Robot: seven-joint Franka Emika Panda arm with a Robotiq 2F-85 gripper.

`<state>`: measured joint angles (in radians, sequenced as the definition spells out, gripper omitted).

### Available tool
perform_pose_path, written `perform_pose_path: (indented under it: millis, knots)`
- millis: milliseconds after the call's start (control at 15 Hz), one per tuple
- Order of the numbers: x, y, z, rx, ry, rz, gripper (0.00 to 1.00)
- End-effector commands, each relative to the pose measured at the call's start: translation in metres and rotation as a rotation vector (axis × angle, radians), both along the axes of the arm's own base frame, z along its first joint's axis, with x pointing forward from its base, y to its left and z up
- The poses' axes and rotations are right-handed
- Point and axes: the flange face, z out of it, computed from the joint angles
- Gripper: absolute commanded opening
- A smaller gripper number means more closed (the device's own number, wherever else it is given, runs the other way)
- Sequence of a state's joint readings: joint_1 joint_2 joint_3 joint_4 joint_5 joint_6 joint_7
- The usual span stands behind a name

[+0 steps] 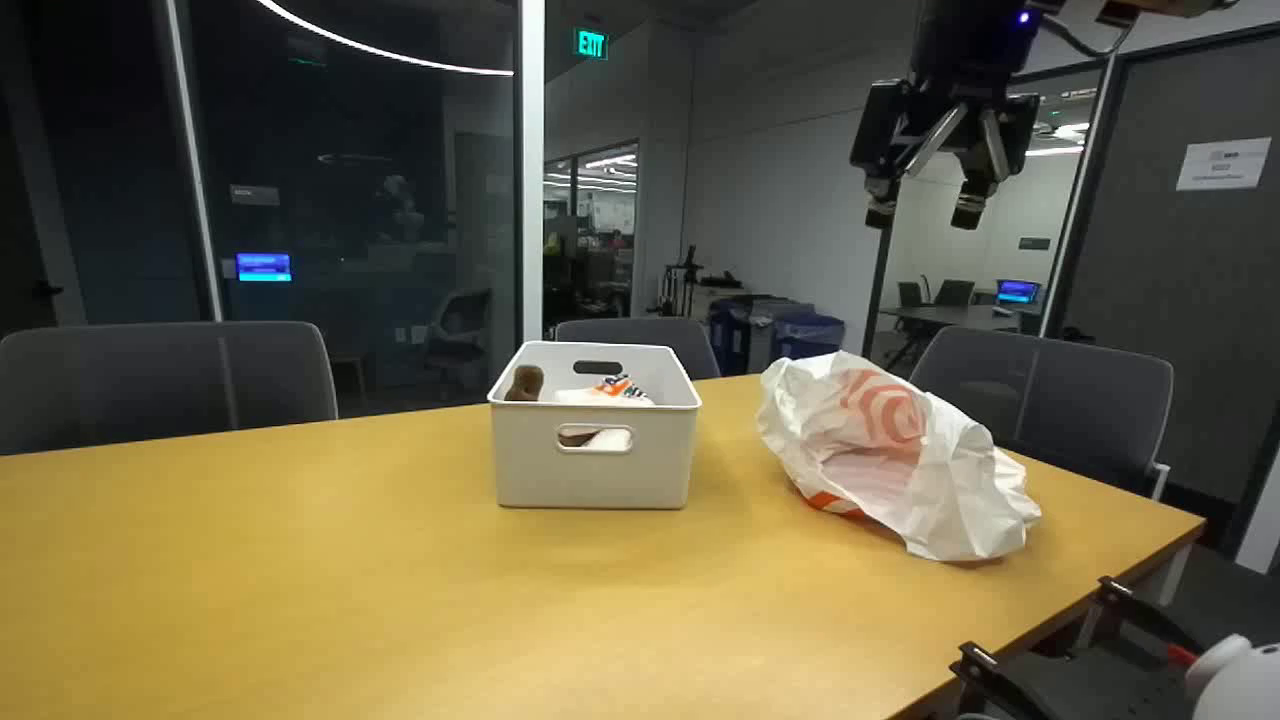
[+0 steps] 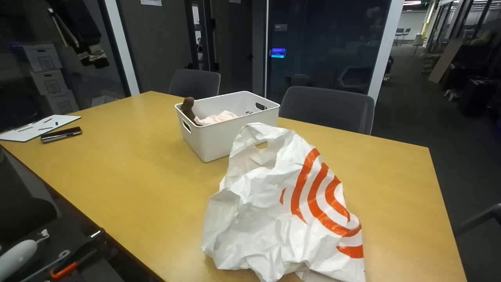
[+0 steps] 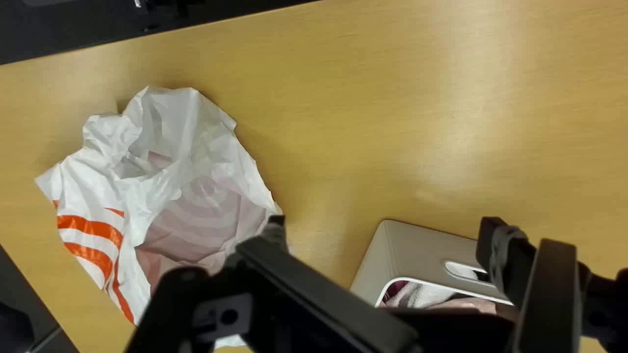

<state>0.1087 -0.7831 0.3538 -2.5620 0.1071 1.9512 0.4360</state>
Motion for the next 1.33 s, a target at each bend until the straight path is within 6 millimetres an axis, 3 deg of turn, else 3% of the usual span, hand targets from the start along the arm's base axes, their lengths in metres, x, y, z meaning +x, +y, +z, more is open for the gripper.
perform_pose_path:
  millis: [0, 400, 667, 933, 1133, 1200, 1267]
  knots:
    - [0.000, 0.001, 0.003, 0.001, -0.004, 0.001, 1.00]
    - [-0.001, 0.009, 0.008, 0.006, -0.008, 0.022, 1.00]
    - [0.015, 0.066, -0.030, -0.073, 0.056, 0.133, 1.00]
    - [0.045, 0.124, -0.067, -0.147, 0.088, 0.239, 1.00]
    - [0.080, 0.147, -0.074, -0.198, 0.151, 0.258, 1.00]
    - [0.046, 0.131, -0.079, -0.198, 0.115, 0.266, 1.00]
    - [0.058, 0.136, -0.081, -0.201, 0.129, 0.269, 1.00]
